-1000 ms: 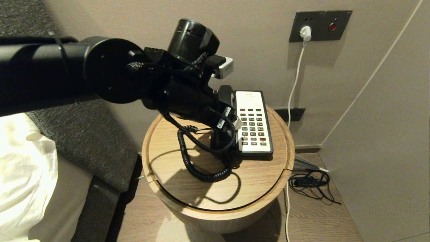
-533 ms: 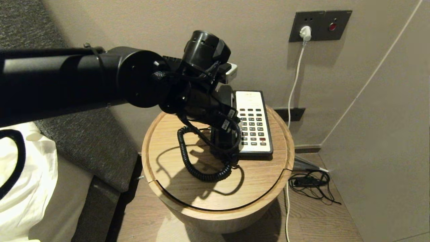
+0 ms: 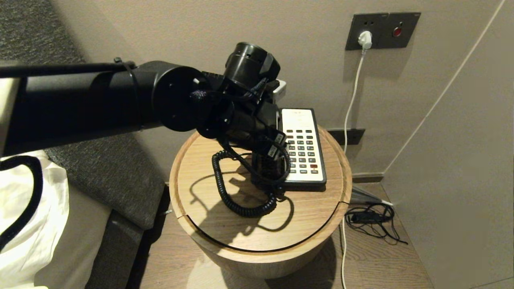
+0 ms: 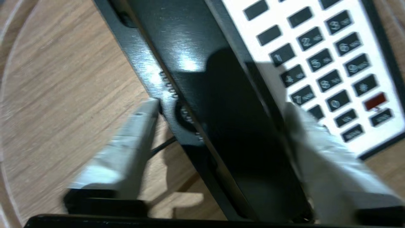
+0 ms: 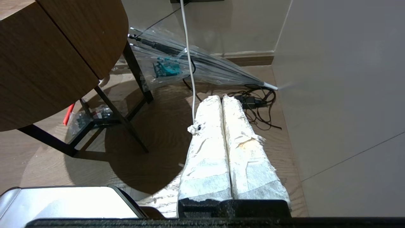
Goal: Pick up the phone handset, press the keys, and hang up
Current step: Pick up the desk phone handset
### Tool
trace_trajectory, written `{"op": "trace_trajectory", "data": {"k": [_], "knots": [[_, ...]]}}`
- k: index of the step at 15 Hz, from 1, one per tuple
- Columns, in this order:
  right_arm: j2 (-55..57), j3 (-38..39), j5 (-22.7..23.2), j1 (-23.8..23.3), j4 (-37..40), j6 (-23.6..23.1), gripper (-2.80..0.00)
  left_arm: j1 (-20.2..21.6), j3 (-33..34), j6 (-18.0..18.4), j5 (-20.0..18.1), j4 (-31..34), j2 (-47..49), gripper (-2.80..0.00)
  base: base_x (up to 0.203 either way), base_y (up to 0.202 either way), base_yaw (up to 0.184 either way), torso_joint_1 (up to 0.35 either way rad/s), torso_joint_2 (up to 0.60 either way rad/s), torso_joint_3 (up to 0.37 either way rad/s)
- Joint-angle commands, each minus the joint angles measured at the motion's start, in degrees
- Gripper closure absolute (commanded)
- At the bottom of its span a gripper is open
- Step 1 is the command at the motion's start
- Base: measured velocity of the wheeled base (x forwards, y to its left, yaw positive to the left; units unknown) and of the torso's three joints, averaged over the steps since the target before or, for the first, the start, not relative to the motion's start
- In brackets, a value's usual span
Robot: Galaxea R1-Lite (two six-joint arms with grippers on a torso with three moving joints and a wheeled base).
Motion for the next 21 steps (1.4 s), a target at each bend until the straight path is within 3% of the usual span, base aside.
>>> {"op": "trace_trajectory", "data": {"k": [1,10,15,21], "knots": [[0.1,0.0,0.0,0.0,0.0,0.0,0.0,0.0,-0.2,-0.1,0.3,0.2,0.3,0.0,0.0,0.0,0.0,0.0,0.0,0.0],[0.1,0.0,0.0,-0.1,0.0,0.0,0.0,-0.7,-0.5,-1.2,0.0,0.4,-0.7,0.0,0.0,0.0,0.0,0.0,0.0,0.0],[0.1,0.1,0.0,0.0,0.0,0.0,0.0,-2.5,-1.0,-5.6,0.3,2.0,-2.6,0.0,0.0,0.0,0.0,0.0,0.0,0.0],[0.1,0.0,0.0,-0.1,0.0,0.0,0.0,-1.4,-2.2,-7.2,-0.5,6.8,-6.6,0.0,0.0,0.0,0.0,0.0,0.0,0.0]]}}
